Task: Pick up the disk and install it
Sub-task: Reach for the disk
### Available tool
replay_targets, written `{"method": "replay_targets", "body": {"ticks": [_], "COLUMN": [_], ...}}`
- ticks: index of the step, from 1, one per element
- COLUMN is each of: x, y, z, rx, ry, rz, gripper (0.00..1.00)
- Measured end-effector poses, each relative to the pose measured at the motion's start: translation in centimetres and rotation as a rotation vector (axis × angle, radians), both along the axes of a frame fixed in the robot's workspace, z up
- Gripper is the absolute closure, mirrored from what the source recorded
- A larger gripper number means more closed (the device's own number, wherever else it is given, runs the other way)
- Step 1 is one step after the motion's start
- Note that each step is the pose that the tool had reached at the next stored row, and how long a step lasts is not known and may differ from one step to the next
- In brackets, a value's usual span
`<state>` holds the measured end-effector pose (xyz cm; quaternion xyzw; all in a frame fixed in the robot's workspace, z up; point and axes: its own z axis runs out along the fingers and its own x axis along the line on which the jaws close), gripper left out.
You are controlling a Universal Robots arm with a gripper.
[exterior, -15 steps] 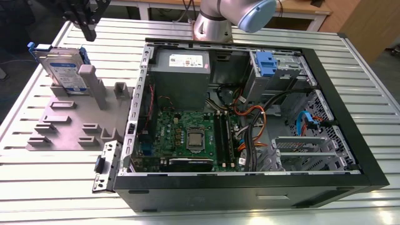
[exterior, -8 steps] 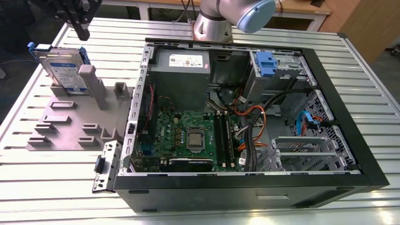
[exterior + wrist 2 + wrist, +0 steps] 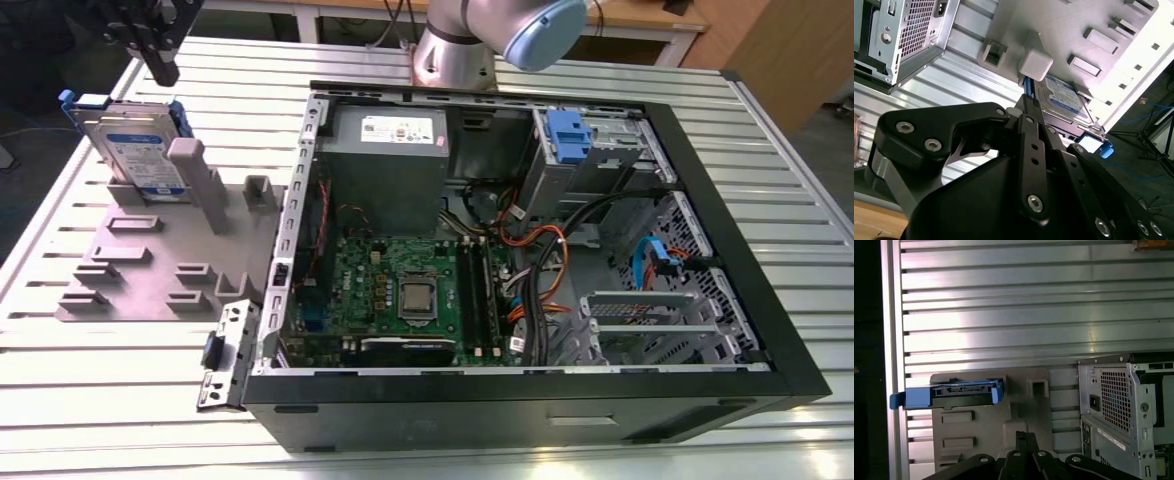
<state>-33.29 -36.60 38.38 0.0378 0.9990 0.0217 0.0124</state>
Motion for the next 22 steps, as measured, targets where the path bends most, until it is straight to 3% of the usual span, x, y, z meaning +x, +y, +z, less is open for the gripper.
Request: {"method": "replay_targets", "body": {"ticks": [9,15,22], "x": [-0.06,-0.63,-1.09], "y": [0.0,0.01,0.53], "z": [-0.04,-0.06,-0.11], "rx": [0.0002,0.0,-0.0001], "ry": [-0.0003,0.0,0.0001], "rz": [0.0,0.0,0.0], "gripper": [0.89,0.89,0.89]}}
